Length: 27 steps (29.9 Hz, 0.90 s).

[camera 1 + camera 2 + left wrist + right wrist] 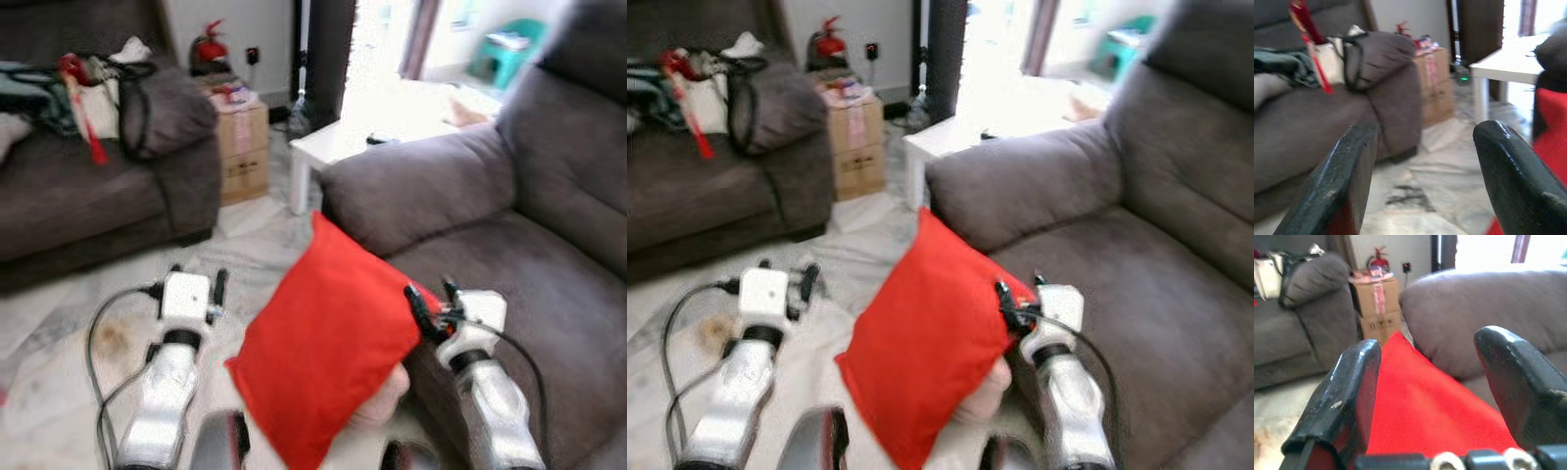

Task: Move the pillow to the sofa from floor

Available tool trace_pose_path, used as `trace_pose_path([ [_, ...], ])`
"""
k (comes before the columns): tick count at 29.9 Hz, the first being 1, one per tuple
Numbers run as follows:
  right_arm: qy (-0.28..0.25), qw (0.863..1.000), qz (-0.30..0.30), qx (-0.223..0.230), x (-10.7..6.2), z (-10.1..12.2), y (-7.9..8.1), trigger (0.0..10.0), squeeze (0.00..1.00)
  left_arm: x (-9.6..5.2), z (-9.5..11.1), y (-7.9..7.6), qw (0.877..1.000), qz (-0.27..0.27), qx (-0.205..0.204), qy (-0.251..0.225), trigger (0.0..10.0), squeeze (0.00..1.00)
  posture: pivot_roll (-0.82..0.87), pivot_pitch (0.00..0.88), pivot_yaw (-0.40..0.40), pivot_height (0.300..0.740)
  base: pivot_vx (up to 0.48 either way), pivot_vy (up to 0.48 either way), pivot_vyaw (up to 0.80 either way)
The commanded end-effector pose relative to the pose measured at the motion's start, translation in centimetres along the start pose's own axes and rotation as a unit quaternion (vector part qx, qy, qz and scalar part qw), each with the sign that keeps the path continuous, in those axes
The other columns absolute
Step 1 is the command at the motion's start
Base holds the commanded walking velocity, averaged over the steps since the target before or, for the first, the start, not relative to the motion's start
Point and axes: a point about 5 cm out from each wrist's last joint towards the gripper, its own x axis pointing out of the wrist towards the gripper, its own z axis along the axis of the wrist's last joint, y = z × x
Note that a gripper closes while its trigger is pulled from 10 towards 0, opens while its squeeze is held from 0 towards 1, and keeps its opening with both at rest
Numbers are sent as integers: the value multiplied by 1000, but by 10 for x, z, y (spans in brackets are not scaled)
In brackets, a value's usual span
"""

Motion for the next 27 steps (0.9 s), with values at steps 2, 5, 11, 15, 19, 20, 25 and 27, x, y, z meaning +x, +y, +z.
trace_pose_path([
  [2,9,1000,-17,-3,-7,-3,-11,10000,0,0,2,-11,1000,-13,-12,-2,10000,0,-37,0,-58,585,285,0,0],
  [5,10,1000,-18,-3,-7,-3,-11,10000,0,0,2,-11,1000,-13,-12,-2,10000,0,-37,0,-58,585,287,0,0],
  [11,12,1000,-19,-2,-7,-3,-11,10000,0,0,1,-11,1000,-14,-12,-2,10000,0,-37,0,-58,585,284,0,0],
  [15,18,999,-38,2,-7,-5,-16,10000,0,0,0,-14,1000,-26,-15,3,10000,0,-36,0,-59,585,284,0,0],
  [19,27,998,-61,8,-6,-6,-22,10000,0,-1,0,-16,999,-38,-19,6,10000,0,-34,0,-59,585,282,0,-300],
  [20,27,997,-65,12,-6,-6,-23,10000,0,-1,-1,-18,999,-46,-21,7,10000,0,-32,0,-59,585,0,0,-788],
  [25,22,998,-63,9,-5,-5,-23,10000,0,-3,0,-24,997,-73,-26,2,10000,0,-33,0,-58,585,0,0,-776],
  [27,17,998,-62,8,-5,-4,-22,10000,0,-3,0,-25,997,-72,-26,3,10000,0,-34,0,-57,585,0,0,0],
])
